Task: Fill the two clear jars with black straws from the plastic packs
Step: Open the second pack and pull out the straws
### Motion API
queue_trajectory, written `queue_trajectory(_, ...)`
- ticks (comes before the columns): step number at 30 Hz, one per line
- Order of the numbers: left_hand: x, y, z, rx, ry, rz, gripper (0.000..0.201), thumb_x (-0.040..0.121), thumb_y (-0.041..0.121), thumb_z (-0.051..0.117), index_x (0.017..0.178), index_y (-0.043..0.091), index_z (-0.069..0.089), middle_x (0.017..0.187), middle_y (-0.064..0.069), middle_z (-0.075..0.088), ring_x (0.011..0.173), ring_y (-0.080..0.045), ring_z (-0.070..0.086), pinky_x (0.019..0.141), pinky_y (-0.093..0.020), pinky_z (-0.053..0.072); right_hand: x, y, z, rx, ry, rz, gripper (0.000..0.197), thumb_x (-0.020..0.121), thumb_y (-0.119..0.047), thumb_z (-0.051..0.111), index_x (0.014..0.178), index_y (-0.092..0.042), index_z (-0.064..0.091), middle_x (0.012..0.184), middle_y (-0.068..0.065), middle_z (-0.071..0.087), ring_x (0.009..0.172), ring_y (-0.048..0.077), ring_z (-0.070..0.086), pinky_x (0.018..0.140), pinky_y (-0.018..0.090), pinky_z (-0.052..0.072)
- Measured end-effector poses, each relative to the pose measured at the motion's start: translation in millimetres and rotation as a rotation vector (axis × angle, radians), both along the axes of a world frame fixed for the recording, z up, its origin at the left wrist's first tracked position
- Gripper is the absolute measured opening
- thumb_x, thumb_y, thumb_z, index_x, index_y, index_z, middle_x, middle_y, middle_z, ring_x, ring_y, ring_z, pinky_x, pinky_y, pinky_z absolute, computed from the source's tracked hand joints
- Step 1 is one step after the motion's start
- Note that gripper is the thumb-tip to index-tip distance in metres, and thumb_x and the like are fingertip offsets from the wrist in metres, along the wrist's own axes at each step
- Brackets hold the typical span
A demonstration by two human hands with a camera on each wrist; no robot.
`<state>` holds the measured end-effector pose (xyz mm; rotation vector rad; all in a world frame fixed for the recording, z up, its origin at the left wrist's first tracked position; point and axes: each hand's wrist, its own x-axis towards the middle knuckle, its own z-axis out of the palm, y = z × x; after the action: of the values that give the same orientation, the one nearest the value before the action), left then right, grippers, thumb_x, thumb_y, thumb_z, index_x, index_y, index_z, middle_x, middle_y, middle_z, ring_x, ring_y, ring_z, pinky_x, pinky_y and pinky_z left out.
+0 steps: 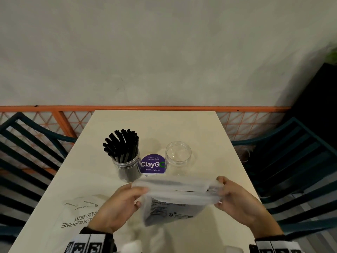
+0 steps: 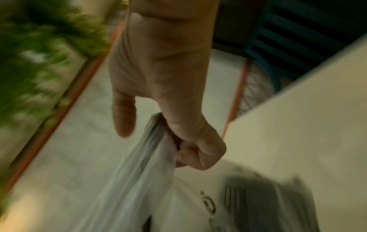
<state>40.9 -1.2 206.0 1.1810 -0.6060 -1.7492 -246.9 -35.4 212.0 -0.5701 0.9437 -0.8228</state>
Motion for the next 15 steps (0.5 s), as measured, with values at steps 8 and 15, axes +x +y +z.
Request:
queue_trajectory(8,-18.0,-2.9,-18.2,-0.066,-0.794,0.202,0.022,0.077,0.011,0.062,0.059,0.006,0.049,0.072,-0.01,0.048,0.063,-0.021,0.045,0.06,-0.033,0.034,15.2,3.3,-11.1,-0.218,0.779,-0.138,0.005,0.087,-0.008,0.055,0.089,-0.011,0.058,0.094,0.011,0.061,0.079,0.023,0.058,0.06,0.03,0.052)
queue_trajectory(15,-12.0,-10.3,-19.1,0.016,-0.426,0.43,0.012,0.085,0.005,0.058,0.095,0.006,0.051,0.079,-0.01,0.055,0.07,-0.02,0.054,0.067,-0.028,0.048,13.9,17.4,-0.4,-0.492,1.159,0.042,0.011,0.082,-0.016,0.064,0.074,-0.012,0.07,0.064,0.004,0.064,0.058,0.011,0.053,0.052,0.016,0.038)
